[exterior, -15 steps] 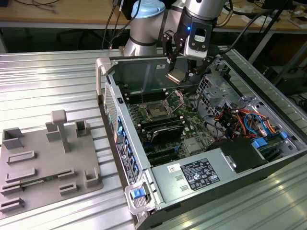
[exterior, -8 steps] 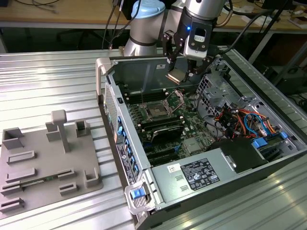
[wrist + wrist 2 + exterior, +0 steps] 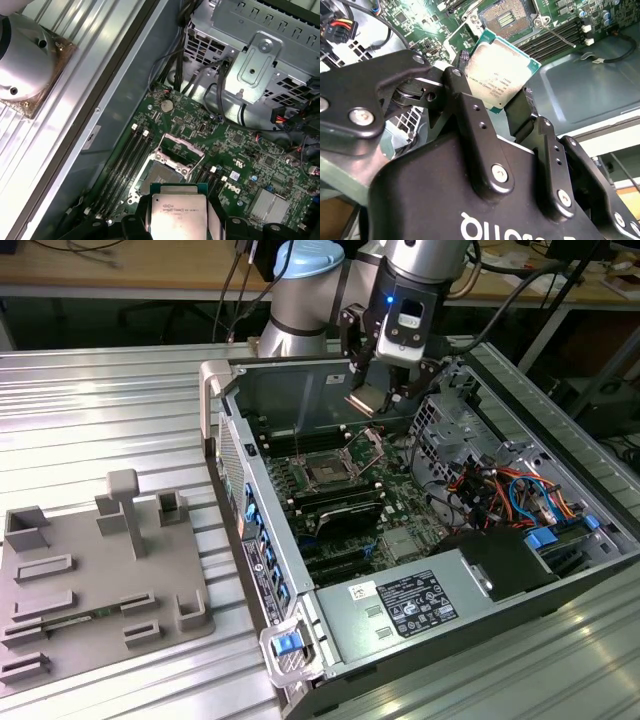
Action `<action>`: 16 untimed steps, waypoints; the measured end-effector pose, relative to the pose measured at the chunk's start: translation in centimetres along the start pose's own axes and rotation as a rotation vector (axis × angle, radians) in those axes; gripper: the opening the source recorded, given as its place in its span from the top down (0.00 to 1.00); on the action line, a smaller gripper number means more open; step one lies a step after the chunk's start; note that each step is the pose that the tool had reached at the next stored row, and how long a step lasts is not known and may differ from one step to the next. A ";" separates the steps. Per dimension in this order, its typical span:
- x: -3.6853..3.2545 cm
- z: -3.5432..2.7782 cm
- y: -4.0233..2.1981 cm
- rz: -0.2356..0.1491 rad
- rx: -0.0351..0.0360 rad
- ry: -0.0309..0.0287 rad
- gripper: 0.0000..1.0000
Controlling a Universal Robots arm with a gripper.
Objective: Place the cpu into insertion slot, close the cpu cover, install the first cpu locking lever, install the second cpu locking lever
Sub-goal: 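Place the cpu into insertion slot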
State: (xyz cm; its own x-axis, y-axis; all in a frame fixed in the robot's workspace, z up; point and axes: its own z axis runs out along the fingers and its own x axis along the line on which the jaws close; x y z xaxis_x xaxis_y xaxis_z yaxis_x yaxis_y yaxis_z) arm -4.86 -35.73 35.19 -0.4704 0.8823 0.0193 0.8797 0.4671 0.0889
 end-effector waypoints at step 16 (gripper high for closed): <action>0.01 0.42 -0.07 0.152 -0.0029 -0.0136 0.45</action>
State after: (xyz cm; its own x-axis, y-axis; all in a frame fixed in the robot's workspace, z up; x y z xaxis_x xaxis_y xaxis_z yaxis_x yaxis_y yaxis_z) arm -4.90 -35.73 34.77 -0.3307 0.9436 0.0192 0.9406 0.3278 0.0889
